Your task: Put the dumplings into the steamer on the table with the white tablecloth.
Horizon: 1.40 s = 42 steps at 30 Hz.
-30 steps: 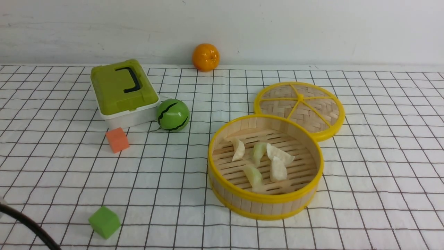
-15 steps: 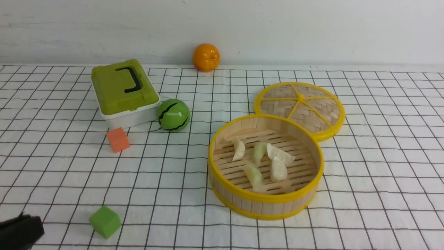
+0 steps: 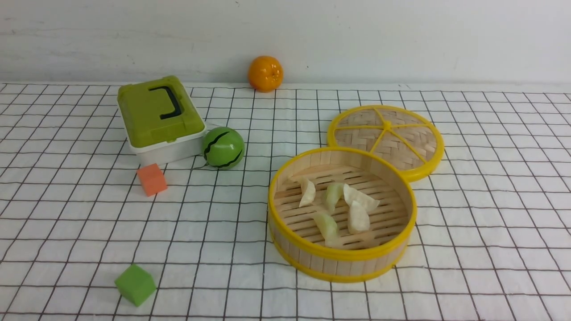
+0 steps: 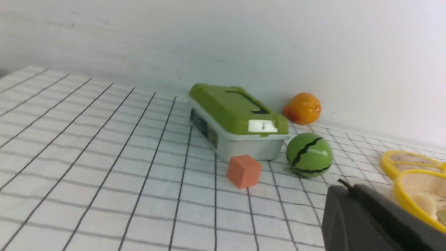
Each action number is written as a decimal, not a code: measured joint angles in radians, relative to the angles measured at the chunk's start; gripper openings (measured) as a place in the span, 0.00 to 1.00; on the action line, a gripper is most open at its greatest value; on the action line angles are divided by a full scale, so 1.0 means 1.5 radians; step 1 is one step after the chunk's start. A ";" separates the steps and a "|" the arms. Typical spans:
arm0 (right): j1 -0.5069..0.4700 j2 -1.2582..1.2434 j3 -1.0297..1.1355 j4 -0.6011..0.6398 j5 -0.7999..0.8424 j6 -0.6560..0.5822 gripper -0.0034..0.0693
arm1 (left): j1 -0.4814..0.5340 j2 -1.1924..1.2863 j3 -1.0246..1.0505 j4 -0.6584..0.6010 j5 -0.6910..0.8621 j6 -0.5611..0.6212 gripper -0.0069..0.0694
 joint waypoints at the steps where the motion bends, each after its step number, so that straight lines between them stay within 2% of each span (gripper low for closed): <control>1: 0.000 0.000 0.000 0.000 0.000 0.000 0.09 | 0.008 0.000 0.002 -0.003 0.006 0.000 0.08; 10: 0.000 0.000 0.000 0.000 0.001 0.000 0.10 | 0.051 0.000 0.003 0.007 0.120 0.003 0.08; 17: 0.000 0.000 0.000 0.000 0.001 0.000 0.12 | 0.054 0.000 0.003 0.039 0.199 0.007 0.08; 42: 0.000 0.000 0.000 -0.001 0.001 0.000 0.17 | 0.054 0.000 0.003 0.045 0.209 0.007 0.08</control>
